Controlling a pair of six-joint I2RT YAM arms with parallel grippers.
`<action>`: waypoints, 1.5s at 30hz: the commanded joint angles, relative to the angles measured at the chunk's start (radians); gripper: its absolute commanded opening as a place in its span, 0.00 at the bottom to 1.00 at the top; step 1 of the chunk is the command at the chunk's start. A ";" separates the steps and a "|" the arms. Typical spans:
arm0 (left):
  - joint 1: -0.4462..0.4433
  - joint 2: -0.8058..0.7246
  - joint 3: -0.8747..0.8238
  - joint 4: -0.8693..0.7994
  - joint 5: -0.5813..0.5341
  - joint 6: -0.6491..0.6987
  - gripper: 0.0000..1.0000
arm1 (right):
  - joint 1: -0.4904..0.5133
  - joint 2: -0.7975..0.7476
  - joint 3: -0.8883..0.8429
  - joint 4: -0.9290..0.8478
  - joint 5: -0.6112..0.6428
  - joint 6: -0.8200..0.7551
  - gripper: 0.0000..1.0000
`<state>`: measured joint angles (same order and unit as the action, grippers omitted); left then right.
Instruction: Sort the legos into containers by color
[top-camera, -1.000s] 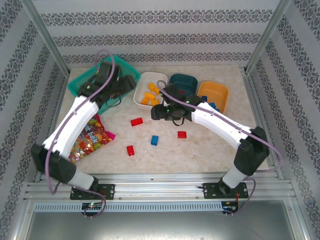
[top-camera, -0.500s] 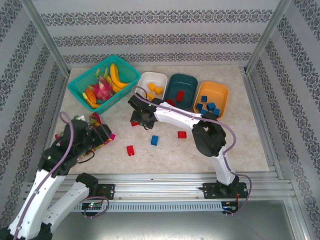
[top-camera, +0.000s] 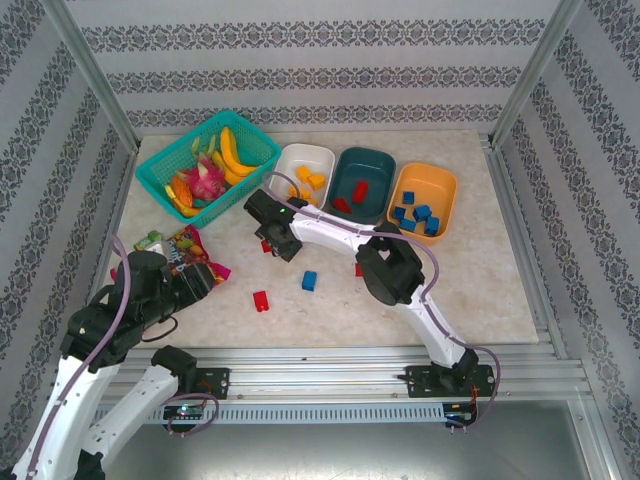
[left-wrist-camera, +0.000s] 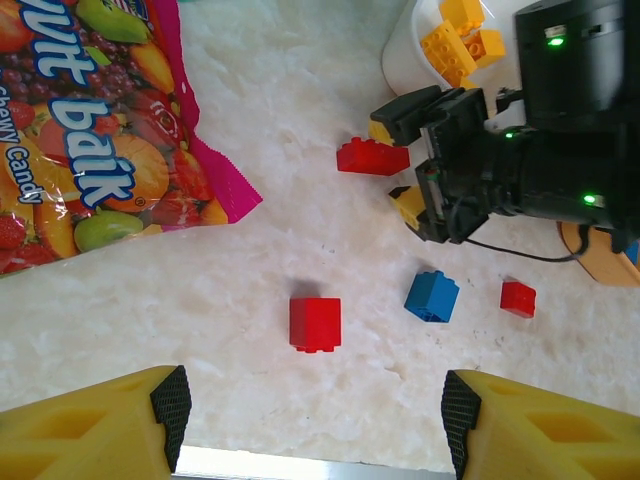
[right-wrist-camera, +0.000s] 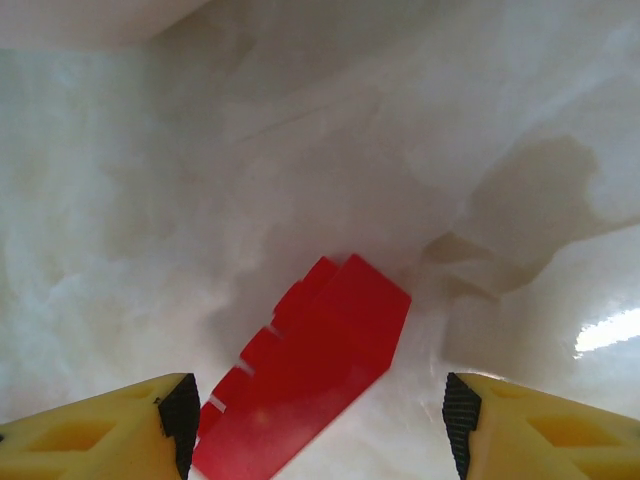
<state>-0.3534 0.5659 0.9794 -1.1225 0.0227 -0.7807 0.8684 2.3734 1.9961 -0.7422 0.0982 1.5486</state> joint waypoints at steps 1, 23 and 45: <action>-0.003 0.006 0.035 -0.071 0.007 0.050 0.70 | -0.009 0.043 0.065 -0.039 0.030 0.051 0.68; -0.003 0.095 0.037 0.104 0.179 0.105 0.68 | -0.026 -0.222 -0.091 -0.061 0.141 -0.107 0.07; -0.175 0.836 0.349 0.617 0.291 0.139 0.68 | -0.566 -0.160 0.054 -0.145 0.028 -0.859 0.02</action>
<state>-0.5030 1.3605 1.2808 -0.5808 0.3180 -0.6582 0.3351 2.1529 1.9419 -0.7891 0.1448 0.7723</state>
